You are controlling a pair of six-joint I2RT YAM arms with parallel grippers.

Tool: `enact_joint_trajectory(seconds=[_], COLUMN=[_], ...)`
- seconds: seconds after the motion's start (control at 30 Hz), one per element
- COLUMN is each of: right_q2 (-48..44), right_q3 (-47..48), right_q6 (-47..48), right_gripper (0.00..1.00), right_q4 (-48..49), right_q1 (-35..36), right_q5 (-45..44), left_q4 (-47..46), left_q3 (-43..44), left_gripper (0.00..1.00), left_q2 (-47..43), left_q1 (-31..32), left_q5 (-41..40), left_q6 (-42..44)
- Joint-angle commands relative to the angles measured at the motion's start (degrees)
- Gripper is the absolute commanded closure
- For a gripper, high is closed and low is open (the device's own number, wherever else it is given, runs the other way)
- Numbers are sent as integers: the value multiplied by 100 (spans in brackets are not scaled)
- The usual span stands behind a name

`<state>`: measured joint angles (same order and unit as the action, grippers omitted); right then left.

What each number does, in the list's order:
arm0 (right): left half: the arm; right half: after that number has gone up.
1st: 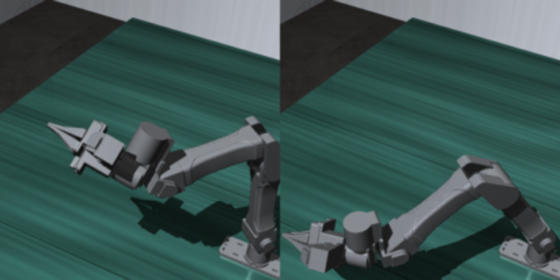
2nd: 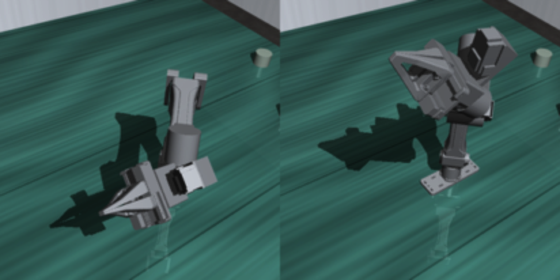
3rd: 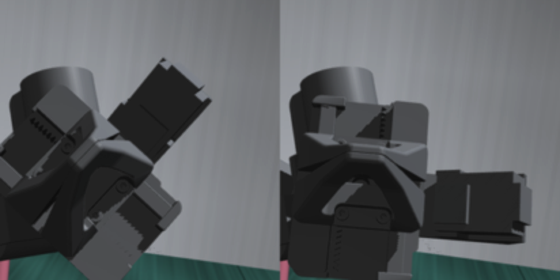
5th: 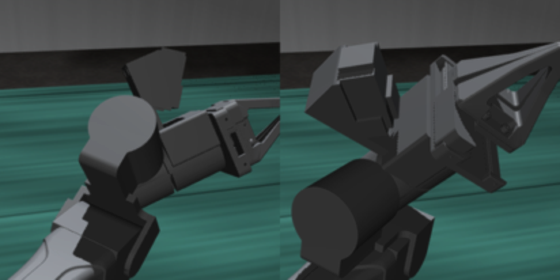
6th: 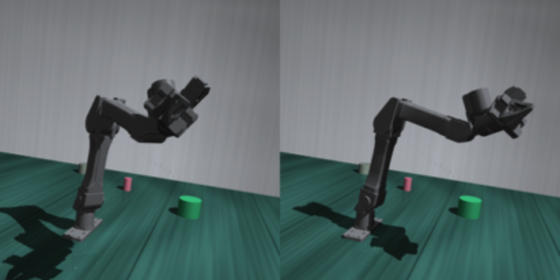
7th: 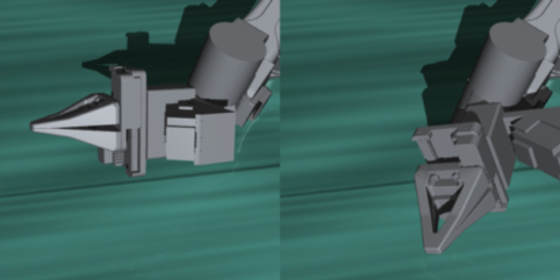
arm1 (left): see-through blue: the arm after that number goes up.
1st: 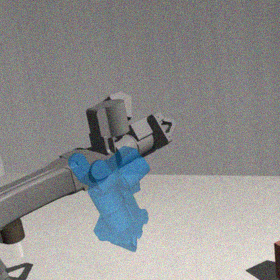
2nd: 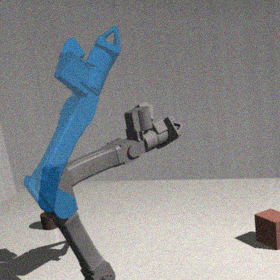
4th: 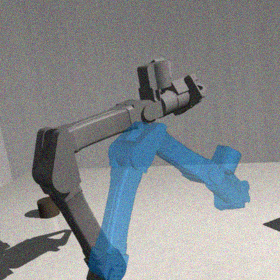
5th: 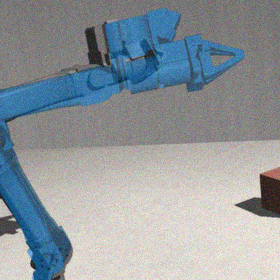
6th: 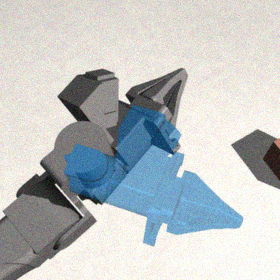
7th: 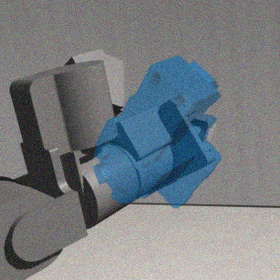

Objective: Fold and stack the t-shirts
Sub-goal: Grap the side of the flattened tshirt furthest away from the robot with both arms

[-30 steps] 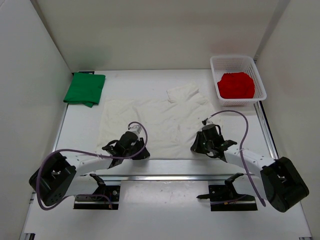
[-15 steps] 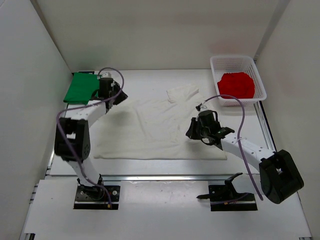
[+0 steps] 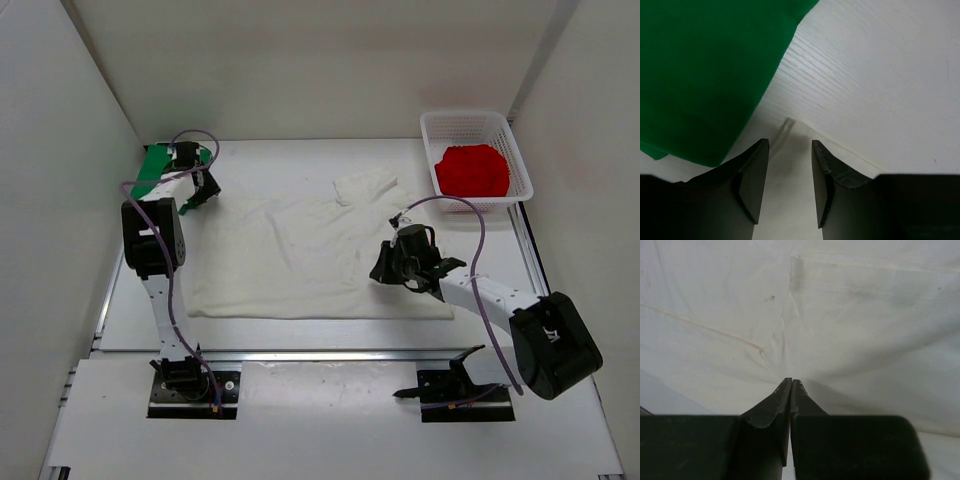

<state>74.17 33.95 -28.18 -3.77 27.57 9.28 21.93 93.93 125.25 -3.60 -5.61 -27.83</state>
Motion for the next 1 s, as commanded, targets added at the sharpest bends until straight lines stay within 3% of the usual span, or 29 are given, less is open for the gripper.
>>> enact_joint_trajectory(seconds=[0.0, 0.2, 0.3, 0.5, 0.67, 0.87, 0.97], right_q2=[115, 194, 177, 10, 193, 1746, 2846], right_q3=[85, 129, 129, 138, 366, 2227, 3867], right_q6=[120, 146, 112, 6, -143, 270, 515], right_gripper=[100, 100, 100, 100, 90, 88, 86], right_q4=[315, 289, 325, 481, 824, 685, 378], right_q1=[-6, -85, -103, -296, -612, -1306, -1588], right_q5=[171, 267, 268, 311, 127, -136, -373], left_q4=[303, 548, 872, 927, 681, 277, 83], left_q3=[362, 837, 1170, 1260, 812, 188, -111], left_gripper=[48, 47, 52, 78, 97, 100, 100], left_q2=[69, 421, 658, 720, 465, -184, -519], left_q1=[43, 148, 148, 87, 96, 78, 157], left_q5=[-160, -204, -195, -81, -204, -240, -195], left_q6=[182, 182, 182, 138, 85, -11, -152])
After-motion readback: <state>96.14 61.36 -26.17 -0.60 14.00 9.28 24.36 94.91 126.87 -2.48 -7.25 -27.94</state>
